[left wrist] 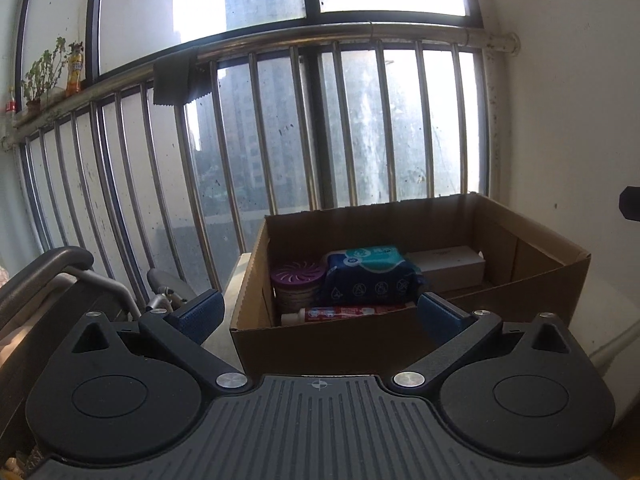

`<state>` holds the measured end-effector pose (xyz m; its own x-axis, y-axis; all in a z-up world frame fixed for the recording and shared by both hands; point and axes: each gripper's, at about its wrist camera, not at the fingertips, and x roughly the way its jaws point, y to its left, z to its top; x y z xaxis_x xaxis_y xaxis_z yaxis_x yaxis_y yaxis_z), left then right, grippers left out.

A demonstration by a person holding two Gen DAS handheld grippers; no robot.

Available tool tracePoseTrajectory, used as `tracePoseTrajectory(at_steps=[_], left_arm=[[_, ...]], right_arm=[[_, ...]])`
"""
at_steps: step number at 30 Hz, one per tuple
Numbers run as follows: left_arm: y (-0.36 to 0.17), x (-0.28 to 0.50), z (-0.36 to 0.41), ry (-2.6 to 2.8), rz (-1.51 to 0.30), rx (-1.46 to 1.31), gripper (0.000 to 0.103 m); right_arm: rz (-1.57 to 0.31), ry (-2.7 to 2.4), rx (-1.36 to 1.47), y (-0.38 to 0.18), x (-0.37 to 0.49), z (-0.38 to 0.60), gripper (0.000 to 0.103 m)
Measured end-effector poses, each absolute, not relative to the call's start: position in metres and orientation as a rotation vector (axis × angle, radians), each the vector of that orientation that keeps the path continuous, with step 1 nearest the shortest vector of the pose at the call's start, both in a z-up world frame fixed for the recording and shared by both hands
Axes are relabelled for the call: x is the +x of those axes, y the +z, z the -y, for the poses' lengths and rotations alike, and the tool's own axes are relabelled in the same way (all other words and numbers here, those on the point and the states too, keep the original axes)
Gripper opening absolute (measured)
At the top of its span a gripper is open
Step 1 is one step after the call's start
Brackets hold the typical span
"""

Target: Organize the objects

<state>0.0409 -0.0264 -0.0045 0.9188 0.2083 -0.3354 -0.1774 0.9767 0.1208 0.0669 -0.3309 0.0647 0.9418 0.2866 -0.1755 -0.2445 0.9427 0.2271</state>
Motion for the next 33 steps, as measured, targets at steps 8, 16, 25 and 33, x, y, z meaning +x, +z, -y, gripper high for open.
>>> tracePoseTrajectory(at_steps=[8,16,25,33], left_arm=[[-0.005,0.004,0.024,0.245,-0.325,0.082,0.103],[0.003,-0.023,0.007,0.258,-0.302,0.036,0.103],[0.001,-0.026,-0.001,0.254,-0.305,0.025,0.103],[-0.007,-0.022,0.006,0.219,-0.312,0.033,0.103]], right_arm=[[-0.242,0.261,0.238,0.048,0.064,0.331,0.096],[-0.226,0.250,0.215,0.052,0.058,0.327,0.103],[-0.246,0.196,0.169,0.049,0.053,0.320,0.103],[-0.258,0.212,0.160,0.046,0.048,0.315,0.103]])
